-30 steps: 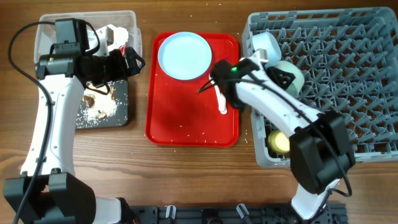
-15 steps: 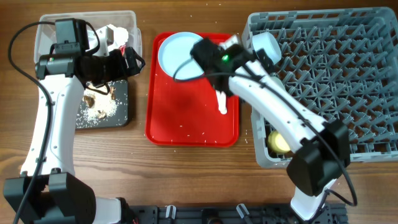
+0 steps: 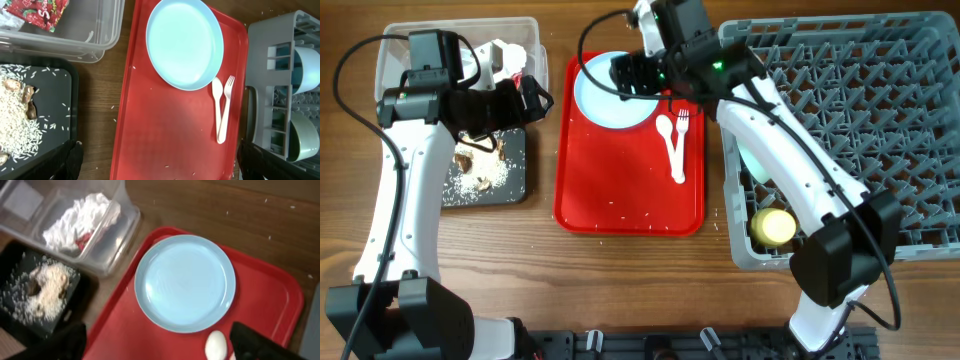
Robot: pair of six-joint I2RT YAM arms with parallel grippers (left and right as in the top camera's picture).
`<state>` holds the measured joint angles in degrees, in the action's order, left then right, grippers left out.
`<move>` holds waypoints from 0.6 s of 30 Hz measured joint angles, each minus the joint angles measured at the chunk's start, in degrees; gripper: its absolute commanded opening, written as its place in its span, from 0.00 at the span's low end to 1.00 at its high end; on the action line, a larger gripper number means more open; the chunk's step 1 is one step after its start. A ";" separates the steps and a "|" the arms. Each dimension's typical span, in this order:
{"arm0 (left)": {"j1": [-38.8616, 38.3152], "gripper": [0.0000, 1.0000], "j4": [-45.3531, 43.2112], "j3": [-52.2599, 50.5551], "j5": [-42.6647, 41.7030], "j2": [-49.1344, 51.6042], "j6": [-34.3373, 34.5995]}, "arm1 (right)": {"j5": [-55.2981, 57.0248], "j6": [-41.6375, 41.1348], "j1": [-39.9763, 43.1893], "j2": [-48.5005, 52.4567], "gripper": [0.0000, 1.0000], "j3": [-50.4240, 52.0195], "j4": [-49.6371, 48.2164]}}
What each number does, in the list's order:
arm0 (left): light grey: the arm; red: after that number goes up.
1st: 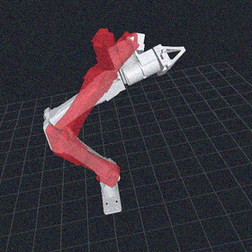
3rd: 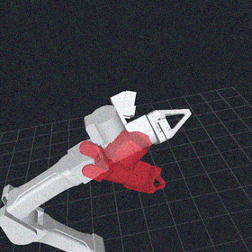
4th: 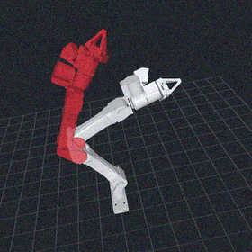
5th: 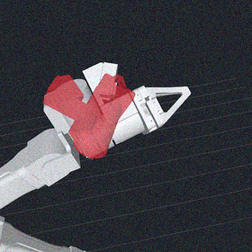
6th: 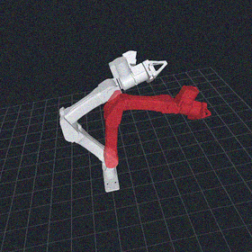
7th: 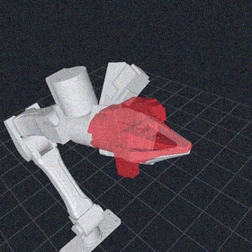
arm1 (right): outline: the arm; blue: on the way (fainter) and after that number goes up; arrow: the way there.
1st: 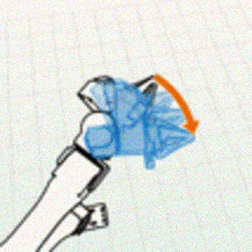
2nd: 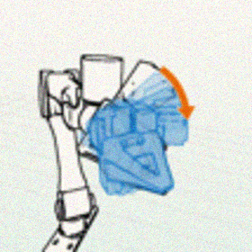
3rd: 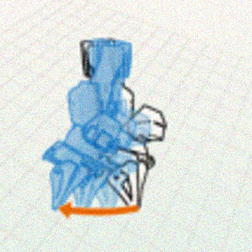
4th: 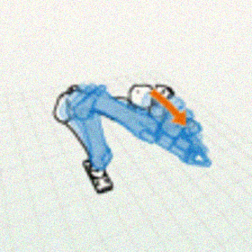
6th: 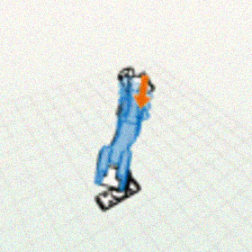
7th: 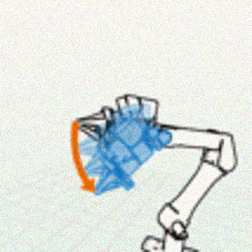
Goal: Sort waste into correct bins and load items into the dishwasher rack
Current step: 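Carry the plate with the right gripper and stand it upright in the rack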
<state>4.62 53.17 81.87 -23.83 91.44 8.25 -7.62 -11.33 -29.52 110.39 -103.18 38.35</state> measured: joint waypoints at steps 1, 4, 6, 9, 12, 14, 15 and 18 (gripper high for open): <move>0.00 1.00 -0.02 0.00 0.00 0.00 0.00 | 1.33 -3.54 0.00 0.00 0.68 1.46 -1.46; 0.00 1.00 -0.02 0.00 0.00 0.00 0.00 | 6.58 -13.97 0.00 0.02 0.74 6.49 -4.68; 0.00 1.00 -0.02 0.00 0.00 0.00 0.00 | 9.73 -20.70 0.00 0.02 0.74 9.94 -7.23; 0.00 1.00 -0.02 0.00 0.00 0.00 0.00 | 12.48 -28.57 0.00 0.57 0.68 14.21 -10.99; 0.00 1.00 0.00 0.00 0.00 0.00 0.00 | 13.22 -32.83 0.00 3.21 0.62 14.67 -13.18; 0.00 1.00 -0.02 0.00 0.00 0.00 0.00 | 12.94 -34.53 0.00 6.14 0.58 14.67 -14.19; 0.00 1.00 -0.02 0.00 0.00 0.00 0.00 | 12.57 -35.26 0.00 7.50 0.56 14.67 -14.43; 0.00 1.00 -0.02 0.00 0.00 0.00 0.00 | 11.45 -36.85 0.00 11.32 0.53 14.71 -14.86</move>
<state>4.62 53.15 81.87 -23.83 91.44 8.25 3.84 -48.18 -29.52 121.71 -88.47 23.49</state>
